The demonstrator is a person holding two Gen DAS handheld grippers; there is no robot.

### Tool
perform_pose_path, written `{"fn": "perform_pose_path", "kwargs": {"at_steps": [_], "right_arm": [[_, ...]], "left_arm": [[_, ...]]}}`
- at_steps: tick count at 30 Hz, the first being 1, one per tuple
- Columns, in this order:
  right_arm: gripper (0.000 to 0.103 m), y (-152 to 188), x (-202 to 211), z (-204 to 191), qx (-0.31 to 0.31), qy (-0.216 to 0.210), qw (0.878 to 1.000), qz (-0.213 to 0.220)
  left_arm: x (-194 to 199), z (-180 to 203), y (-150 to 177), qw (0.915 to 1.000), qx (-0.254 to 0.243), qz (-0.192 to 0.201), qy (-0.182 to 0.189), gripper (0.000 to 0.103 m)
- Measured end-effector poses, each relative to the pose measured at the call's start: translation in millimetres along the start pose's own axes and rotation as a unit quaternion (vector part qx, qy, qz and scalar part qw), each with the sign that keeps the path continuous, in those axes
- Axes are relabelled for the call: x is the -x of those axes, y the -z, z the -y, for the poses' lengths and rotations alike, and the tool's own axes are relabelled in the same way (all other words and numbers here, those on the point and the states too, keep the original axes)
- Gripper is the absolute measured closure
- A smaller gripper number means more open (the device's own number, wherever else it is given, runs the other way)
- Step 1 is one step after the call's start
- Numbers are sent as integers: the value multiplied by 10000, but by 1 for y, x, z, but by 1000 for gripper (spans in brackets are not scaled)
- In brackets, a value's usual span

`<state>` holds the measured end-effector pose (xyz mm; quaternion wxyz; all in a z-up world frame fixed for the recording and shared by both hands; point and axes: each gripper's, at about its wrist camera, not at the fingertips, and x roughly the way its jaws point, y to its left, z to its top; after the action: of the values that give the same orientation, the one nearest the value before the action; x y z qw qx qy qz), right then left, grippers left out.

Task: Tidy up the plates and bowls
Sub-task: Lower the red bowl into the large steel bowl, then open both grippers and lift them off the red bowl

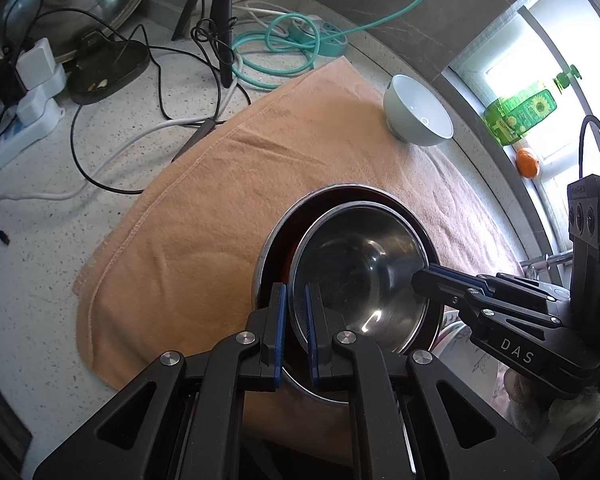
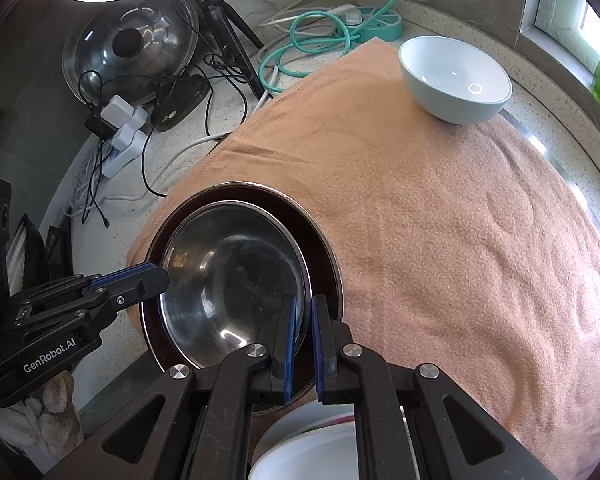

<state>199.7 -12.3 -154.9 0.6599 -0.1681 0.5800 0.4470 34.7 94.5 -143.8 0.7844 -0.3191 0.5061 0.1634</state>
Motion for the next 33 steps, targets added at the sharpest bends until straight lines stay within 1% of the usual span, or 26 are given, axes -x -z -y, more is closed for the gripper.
{"fn": "perform_pose_path", "kwargs": {"at_steps": [6, 10, 21, 25, 33], "right_arm": [[89, 0, 5, -1, 53, 10, 10000, 54], [86, -1, 10, 0, 14, -32, 9999, 105], [86, 0, 28, 3, -119, -188, 9993, 292], [85, 1, 35, 5, -208, -189, 9987, 432], [85, 0, 52, 16, -644, -338, 9949, 693]], "left_arm": [[1, 1, -1, 10000, -31, 8, 16, 95], [6, 0, -3, 9999, -26, 59, 95, 95], [21, 0, -9, 9994, -94, 206, 273, 95], [28, 0, -13, 9989, -152, 292, 325, 95], [37, -8, -32, 9980, -301, 349, 436, 95]]}}
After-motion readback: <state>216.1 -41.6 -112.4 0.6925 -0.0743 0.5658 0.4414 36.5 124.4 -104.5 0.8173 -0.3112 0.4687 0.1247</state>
